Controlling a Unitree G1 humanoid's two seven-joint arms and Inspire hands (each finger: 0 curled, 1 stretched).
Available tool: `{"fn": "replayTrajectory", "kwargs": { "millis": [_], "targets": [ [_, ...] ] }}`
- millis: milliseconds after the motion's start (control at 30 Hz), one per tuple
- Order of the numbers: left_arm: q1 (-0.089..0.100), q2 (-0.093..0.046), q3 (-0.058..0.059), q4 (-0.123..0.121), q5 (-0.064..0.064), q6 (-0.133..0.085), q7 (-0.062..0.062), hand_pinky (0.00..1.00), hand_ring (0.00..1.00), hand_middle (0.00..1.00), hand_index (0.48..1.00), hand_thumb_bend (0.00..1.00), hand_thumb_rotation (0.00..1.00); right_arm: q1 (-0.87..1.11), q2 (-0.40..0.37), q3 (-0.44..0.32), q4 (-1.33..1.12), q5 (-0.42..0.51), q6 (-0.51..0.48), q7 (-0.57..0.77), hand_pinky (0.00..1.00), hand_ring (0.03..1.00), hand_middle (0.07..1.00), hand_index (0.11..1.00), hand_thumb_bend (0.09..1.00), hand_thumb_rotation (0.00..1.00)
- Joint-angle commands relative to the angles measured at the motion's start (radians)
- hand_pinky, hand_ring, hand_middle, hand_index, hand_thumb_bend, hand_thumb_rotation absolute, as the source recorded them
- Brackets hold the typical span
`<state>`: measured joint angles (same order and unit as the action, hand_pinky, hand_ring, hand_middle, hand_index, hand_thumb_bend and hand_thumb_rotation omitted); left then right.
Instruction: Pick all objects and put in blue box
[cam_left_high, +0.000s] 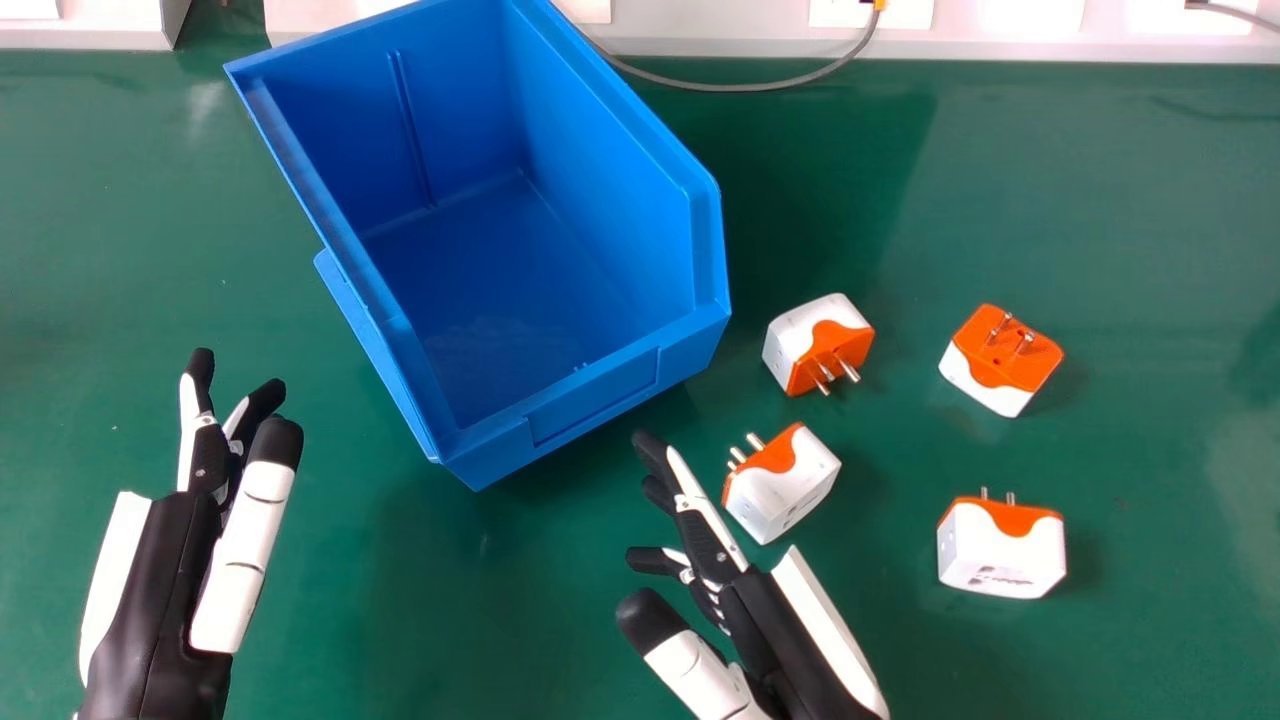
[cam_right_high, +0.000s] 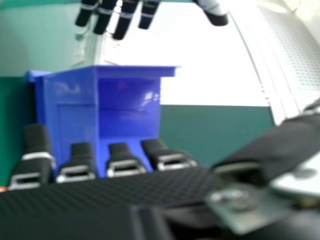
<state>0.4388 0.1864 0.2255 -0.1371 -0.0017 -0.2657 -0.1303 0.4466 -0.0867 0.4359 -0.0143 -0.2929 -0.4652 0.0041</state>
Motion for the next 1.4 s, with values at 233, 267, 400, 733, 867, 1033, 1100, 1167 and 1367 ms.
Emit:
{"fn": "replayTrajectory", "kwargs": {
  "millis": [233, 267, 400, 733, 867, 1033, 1100, 1167, 1367],
  "targets": [
    [-0.001, 0.011, 0.013, -0.031, -0.004, 0.009, 0.0, 0.92, 0.94, 0.95, 0.944, 0.7, 1.0, -0.003, 0.007, -0.002, -0.04, 0.012, -0.001, -0.001, 0.84, 0.976, 0.983, 0.971, 0.609, 1.0],
    [-0.001, 0.012, 0.013, -0.03, -0.003, 0.009, 0.0, 0.92, 0.94, 0.95, 0.943, 0.7, 1.0, -0.003, 0.007, -0.002, -0.041, 0.014, -0.001, -0.001, 0.84, 0.976, 0.983, 0.971, 0.611, 1.0],
    [-0.005, 0.015, 0.013, -0.029, 0.004, 0.016, 0.002, 0.91, 0.94, 0.95, 0.942, 0.7, 1.0, -0.005, 0.007, -0.005, -0.04, 0.019, -0.001, 0.0, 0.85, 0.977, 0.983, 0.971, 0.615, 1.0],
    [-0.002, 0.014, 0.011, -0.046, 0.019, 0.034, 0.009, 0.89, 0.93, 0.94, 0.934, 0.7, 1.0, 0.024, -0.012, -0.035, -0.086, 0.027, -0.007, -0.003, 0.85, 0.975, 0.983, 0.971, 0.614, 1.0],
    [0.0, 0.013, 0.011, -0.056, 0.021, 0.041, 0.007, 0.89, 0.93, 0.94, 0.933, 0.7, 1.0, 0.043, -0.036, -0.081, -0.121, -0.02, -0.024, -0.034, 0.84, 0.971, 0.981, 0.969, 0.61, 1.0],
    [-0.002, 0.014, 0.013, -0.052, 0.021, 0.04, 0.005, 0.89, 0.93, 0.94, 0.933, 0.7, 1.0, 0.058, -0.084, -0.165, -0.179, -0.132, -0.021, -0.091, 0.83, 0.959, 0.973, 0.962, 0.599, 1.0],
    [-0.003, 0.014, 0.013, -0.051, 0.021, 0.04, 0.005, 0.89, 0.93, 0.94, 0.933, 0.7, 1.0, 0.063, -0.101, -0.194, -0.198, -0.18, -0.013, -0.112, 0.82, 0.957, 0.975, 0.964, 0.602, 1.0],
    [-0.003, 0.014, 0.013, -0.053, 0.023, 0.041, 0.006, 0.89, 0.93, 0.94, 0.934, 0.7, 1.0, 0.074, -0.123, -0.235, -0.232, -0.257, 0.007, -0.142, 0.81, 0.957, 0.976, 0.966, 0.604, 1.0],
    [0.001, 0.012, 0.01, -0.067, 0.025, 0.047, 0.007, 0.89, 0.93, 0.94, 0.934, 0.7, 1.0, 0.116, -0.153, -0.335, -0.327, -0.429, 0.085, -0.203, 0.8, 0.971, 0.998, 0.985, 0.621, 1.0]
  ]
}}
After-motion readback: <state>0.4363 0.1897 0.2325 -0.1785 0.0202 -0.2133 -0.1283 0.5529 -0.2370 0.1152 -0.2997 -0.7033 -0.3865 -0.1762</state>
